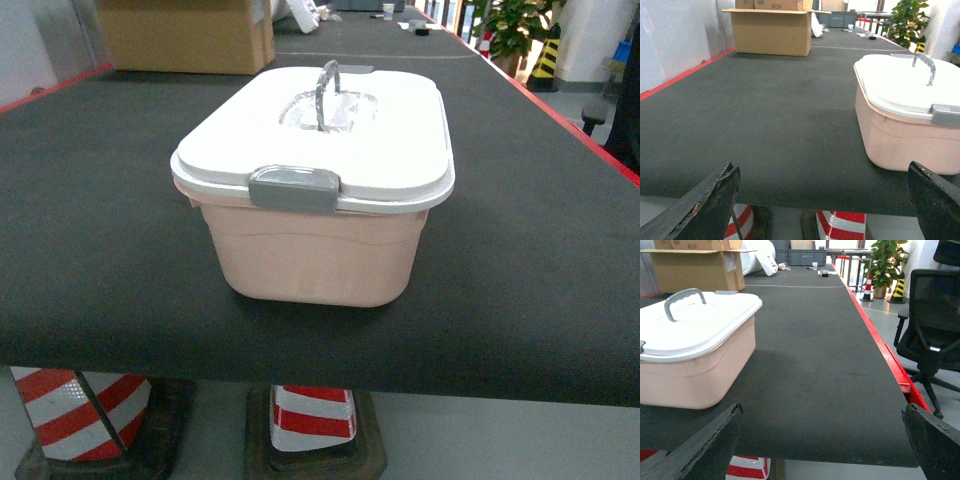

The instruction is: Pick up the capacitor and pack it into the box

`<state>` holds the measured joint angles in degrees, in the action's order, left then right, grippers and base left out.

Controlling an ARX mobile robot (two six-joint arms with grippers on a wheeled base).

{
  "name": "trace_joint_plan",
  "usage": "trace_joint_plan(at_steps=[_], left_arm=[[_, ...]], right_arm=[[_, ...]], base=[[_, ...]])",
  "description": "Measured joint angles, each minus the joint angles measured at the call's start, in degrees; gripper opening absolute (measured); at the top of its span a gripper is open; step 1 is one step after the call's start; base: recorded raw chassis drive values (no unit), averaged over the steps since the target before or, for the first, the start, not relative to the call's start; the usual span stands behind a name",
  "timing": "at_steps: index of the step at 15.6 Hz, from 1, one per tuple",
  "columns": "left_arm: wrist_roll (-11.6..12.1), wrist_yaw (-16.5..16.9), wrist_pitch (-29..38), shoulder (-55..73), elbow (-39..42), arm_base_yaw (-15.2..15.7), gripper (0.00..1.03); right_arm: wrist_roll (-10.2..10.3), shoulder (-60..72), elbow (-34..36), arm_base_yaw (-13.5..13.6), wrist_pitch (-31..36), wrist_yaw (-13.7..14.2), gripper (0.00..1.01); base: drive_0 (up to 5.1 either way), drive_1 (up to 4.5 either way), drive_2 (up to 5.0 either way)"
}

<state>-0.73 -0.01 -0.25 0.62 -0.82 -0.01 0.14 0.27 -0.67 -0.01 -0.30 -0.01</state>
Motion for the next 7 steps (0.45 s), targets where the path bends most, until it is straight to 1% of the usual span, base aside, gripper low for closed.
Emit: trace_joint_plan(at_steps=[7], left_arm=[[0.00, 0.00, 0.00, 0.00, 0.00, 0.00, 0.98]], right_arm=[[0.00, 0.00, 0.00, 0.00, 0.00, 0.00, 0.98]], base=[[0.0, 0.00, 0.0]])
